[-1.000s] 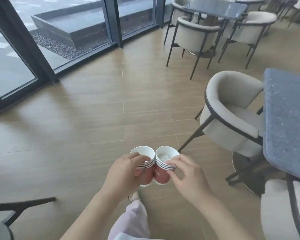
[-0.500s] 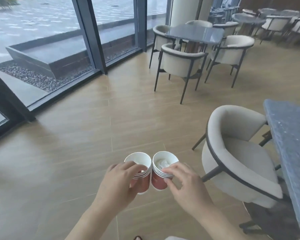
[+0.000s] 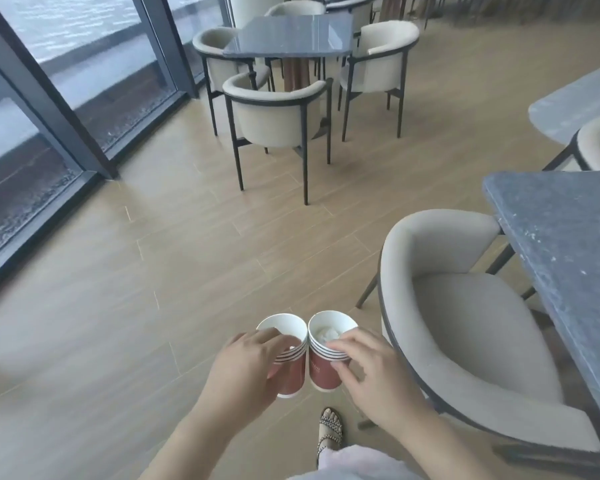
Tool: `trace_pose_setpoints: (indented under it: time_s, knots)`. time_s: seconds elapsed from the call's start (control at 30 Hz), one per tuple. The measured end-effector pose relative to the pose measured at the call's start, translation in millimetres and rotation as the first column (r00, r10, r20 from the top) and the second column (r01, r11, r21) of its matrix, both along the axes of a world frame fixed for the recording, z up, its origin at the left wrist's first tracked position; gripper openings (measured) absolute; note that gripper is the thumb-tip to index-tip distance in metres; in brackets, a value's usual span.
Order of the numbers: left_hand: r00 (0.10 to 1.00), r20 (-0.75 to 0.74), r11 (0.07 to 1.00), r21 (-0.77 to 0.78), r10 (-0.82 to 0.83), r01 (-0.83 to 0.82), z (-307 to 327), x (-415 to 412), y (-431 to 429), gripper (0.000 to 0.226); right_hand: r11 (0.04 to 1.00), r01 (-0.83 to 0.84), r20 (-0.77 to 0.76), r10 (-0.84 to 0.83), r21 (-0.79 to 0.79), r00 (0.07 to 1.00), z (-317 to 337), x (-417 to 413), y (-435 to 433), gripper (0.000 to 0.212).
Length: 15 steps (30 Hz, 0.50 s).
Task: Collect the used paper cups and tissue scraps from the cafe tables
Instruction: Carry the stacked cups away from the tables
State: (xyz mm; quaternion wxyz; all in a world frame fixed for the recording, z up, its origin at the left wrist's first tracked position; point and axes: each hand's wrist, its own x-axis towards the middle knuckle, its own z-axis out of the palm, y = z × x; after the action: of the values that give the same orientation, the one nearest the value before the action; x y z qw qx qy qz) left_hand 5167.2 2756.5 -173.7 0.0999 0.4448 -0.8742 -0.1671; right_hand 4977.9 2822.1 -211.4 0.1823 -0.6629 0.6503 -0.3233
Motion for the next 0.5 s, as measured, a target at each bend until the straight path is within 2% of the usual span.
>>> trace_pose_setpoints:
  time_s: [0.2, 0.33, 0.5]
  knots:
    - [1.000, 0.010, 0.999, 0.025, -0.024, 0.024, 7.4, -58.8, -124.6, 0.026, 0.997, 0.043, -0.019, -0.044, -0.065, 0.999, 6.5, -56.1, -116.1, 0.027]
    - [1.000, -0.014, 0.997, 0.073, -0.005, 0.006, 2.6, -81.4, -188.6, 0.025, 0.996, 0.078, 0.000, -0.078, -0.036, 0.997, 3.9, -77.6, -180.8, 0.027]
    - [1.000, -0.002, 0.998, 0.057, -0.017, 0.017, -11.7, -100.4, -296.8, 0.024, 0.994, 0.102, 0.004, -0.102, -0.039, 0.995, -6.8, -95.7, -284.5, 0.027]
